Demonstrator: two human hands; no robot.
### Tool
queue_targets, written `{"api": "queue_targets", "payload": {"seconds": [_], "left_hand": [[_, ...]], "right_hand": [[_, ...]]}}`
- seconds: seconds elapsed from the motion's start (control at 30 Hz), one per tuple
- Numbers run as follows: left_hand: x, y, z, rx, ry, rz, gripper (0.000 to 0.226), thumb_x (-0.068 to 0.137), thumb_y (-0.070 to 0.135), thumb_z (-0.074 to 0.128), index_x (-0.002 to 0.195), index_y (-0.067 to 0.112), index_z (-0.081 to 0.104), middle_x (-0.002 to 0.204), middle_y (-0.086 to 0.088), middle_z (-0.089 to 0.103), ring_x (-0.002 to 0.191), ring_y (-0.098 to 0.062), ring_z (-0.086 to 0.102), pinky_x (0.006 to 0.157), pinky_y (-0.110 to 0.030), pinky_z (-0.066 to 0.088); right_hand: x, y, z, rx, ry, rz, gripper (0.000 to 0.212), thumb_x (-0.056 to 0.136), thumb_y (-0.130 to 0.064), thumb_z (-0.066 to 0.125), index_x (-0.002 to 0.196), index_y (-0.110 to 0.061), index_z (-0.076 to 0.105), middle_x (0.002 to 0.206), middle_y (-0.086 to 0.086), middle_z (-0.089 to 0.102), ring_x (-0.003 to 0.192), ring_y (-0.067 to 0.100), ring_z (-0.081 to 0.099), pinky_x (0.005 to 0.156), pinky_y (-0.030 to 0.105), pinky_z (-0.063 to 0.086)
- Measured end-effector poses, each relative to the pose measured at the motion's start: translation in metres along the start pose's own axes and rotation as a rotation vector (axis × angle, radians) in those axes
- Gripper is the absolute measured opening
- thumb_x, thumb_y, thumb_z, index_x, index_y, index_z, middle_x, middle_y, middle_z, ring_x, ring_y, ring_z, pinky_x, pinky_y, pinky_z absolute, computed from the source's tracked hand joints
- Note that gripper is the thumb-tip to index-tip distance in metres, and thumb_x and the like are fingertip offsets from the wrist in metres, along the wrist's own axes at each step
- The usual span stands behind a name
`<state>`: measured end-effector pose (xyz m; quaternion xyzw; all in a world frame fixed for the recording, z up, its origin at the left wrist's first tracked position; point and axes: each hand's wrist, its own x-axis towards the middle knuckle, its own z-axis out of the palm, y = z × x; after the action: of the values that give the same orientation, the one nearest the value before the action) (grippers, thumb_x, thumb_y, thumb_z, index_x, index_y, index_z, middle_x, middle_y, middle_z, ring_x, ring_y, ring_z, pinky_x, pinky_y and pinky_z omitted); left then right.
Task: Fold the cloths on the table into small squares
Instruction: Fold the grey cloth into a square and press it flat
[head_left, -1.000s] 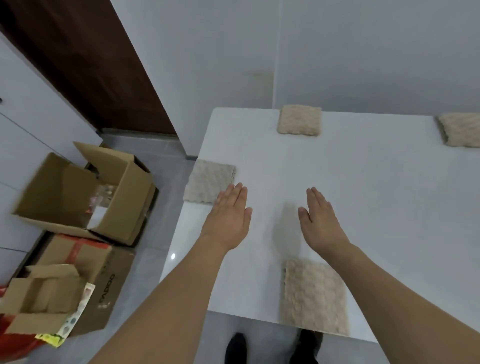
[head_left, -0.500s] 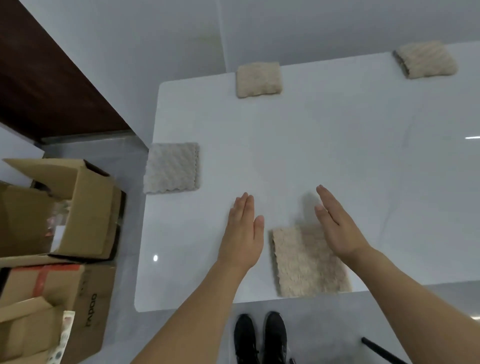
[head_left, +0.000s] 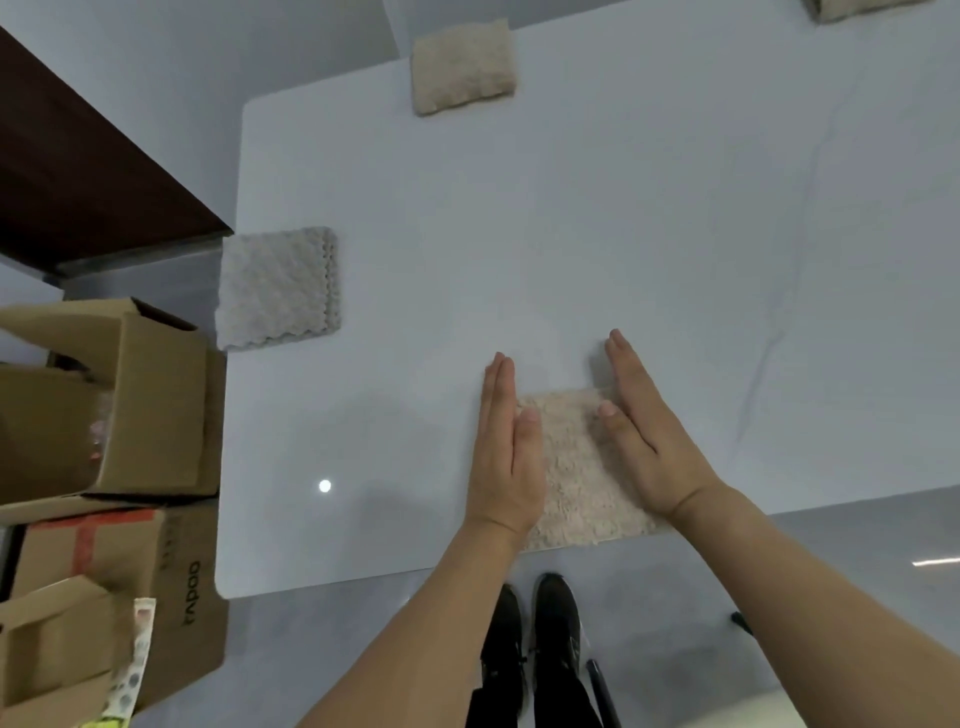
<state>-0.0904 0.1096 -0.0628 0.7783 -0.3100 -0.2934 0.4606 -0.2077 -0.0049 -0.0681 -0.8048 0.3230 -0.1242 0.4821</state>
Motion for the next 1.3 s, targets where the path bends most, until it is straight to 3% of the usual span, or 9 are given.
{"api": "queue_targets", "payload": {"seconds": [0.1,0.17,0.27,0.37,0.63,0.83,1.17,1.3], "left_hand": [[0.002,-0.007,0.0,0.104,-0.021,0.036,0.053,0.106,0.032,0.024,0.157,0.024,0.012,0.164,0.015,0.006,0.148,0.007,-0.001,0.118,-0.011,0.003],[0.005,-0.016,0.0,0.308,-0.033,0.099,0.053,0.107,0.032,0.021,0.157,0.018,0.014,0.165,0.007,0.008,0.15,0.0,-0.003,0.122,-0.021,0.003],[0.007,-0.026,0.0,0.665,-0.019,0.187,0.062,0.104,0.039,0.007,0.155,0.008,0.023,0.164,-0.005,0.017,0.153,-0.016,0.003,0.125,-0.038,0.004],[0.01,-0.029,-0.001,0.779,-0.008,0.217,0.072,0.1,0.043,-0.006,0.155,0.007,0.025,0.164,-0.007,0.018,0.153,-0.02,0.005,0.124,-0.04,0.002],[0.015,-0.028,-0.003,0.907,-0.101,0.217,0.064,0.1,0.037,0.01,0.156,0.005,0.017,0.165,-0.01,0.01,0.153,-0.022,0.0,0.124,-0.043,0.004],[0.033,-0.036,-0.022,0.945,-0.226,0.407,0.065,0.101,0.038,0.023,0.154,0.0,0.021,0.163,-0.016,0.015,0.153,-0.025,0.008,0.124,-0.045,0.011],[0.038,-0.038,-0.025,0.948,-0.278,0.408,0.068,0.1,0.041,0.014,0.157,0.003,0.007,0.166,-0.012,-0.001,0.153,-0.021,-0.007,0.124,-0.042,-0.002],[0.038,-0.039,-0.025,0.939,-0.283,0.435,0.069,0.1,0.043,0.009,0.156,0.003,0.008,0.165,-0.012,0.001,0.153,-0.021,-0.006,0.124,-0.04,-0.003]], "right_hand": [[0.002,0.003,0.003,-0.167,-0.007,-0.036,0.063,0.099,-0.046,0.019,0.154,-0.019,0.007,0.161,-0.009,-0.002,0.145,-0.005,-0.005,0.119,0.018,-0.003],[0.004,0.008,0.006,-0.35,-0.002,-0.057,0.061,0.101,-0.041,0.018,0.154,-0.014,0.008,0.161,-0.003,0.0,0.147,0.0,-0.005,0.119,0.02,-0.005],[0.006,0.015,0.011,-0.586,0.048,-0.01,0.061,0.101,-0.037,0.015,0.154,-0.009,0.009,0.162,0.005,0.004,0.149,0.014,-0.002,0.12,0.031,-0.006],[0.01,0.015,0.015,-0.707,0.088,0.052,0.062,0.1,-0.037,0.016,0.154,-0.007,0.013,0.162,0.009,0.008,0.15,0.021,0.002,0.12,0.04,-0.006],[0.01,0.011,0.018,-0.773,0.086,0.1,0.063,0.099,-0.039,0.013,0.154,-0.007,0.015,0.161,0.01,0.01,0.149,0.023,0.005,0.121,0.044,0.001],[0.012,0.014,0.017,-0.789,0.084,0.098,0.064,0.099,-0.041,0.009,0.154,-0.008,0.016,0.162,0.008,0.01,0.15,0.02,0.004,0.121,0.042,0.001],[0.011,0.013,0.017,-0.764,0.104,0.093,0.065,0.098,-0.044,0.008,0.154,-0.011,0.015,0.162,0.005,0.008,0.149,0.016,0.0,0.121,0.038,-0.002],[0.01,0.017,0.016,-0.68,0.135,0.076,0.065,0.098,-0.045,0.009,0.155,-0.014,0.013,0.162,0.001,0.006,0.148,0.009,-0.001,0.12,0.03,-0.007]]}}
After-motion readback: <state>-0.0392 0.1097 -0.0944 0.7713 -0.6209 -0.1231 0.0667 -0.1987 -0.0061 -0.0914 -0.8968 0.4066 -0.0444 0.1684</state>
